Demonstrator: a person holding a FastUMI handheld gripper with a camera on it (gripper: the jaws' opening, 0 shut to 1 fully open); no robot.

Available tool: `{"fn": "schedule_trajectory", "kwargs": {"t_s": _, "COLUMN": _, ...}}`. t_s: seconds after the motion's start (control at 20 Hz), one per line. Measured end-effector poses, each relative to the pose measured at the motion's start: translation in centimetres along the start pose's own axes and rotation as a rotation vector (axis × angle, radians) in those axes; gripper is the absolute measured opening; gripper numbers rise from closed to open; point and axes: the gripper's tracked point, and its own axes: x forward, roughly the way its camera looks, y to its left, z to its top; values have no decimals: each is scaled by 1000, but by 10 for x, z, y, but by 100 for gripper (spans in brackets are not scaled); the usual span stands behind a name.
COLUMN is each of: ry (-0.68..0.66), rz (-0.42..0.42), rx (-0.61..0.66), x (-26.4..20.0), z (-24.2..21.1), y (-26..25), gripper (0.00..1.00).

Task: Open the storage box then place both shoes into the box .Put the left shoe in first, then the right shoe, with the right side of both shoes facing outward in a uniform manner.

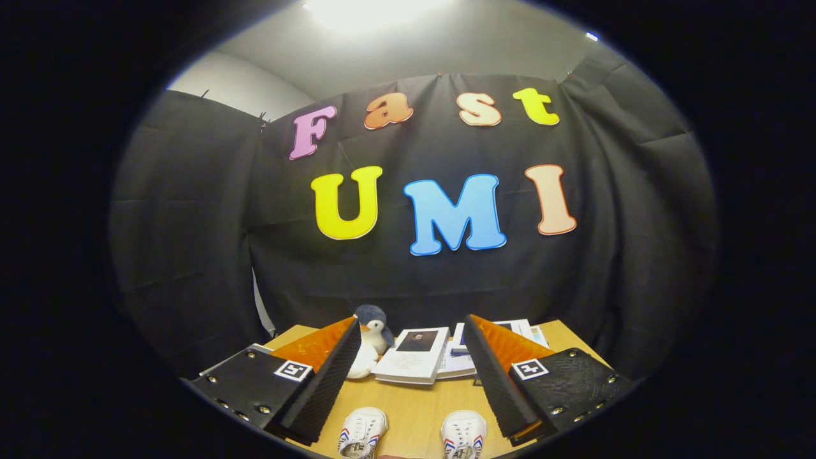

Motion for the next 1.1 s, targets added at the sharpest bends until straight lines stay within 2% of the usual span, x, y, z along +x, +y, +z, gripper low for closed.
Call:
{"fn": "schedule_trajectory", "kwargs": {"t_s": 0.4, "ry": 222, "rz": 236, "rx": 115, "x": 24, "z": -69, "y": 67, "gripper": 99}}
{"fn": "schedule_trajectory", "kwargs": {"t_s": 0.6, "ry": 388, "rz": 373, "rx": 238, "x": 26, "z": -112, "y": 106, "gripper": 99}}
{"fn": "schedule_trajectory", "kwargs": {"t_s": 0.95, "ry": 606, "rz": 509, "rx": 381, "x": 28, "z": -172, "y": 152, "gripper": 99}}
{"fn": "schedule_trajectory", "kwargs": {"t_s": 1.1, "ry": 692, "rz": 592, "rx": 503, "x": 29, "z": -198, "y": 177, "gripper": 99}}
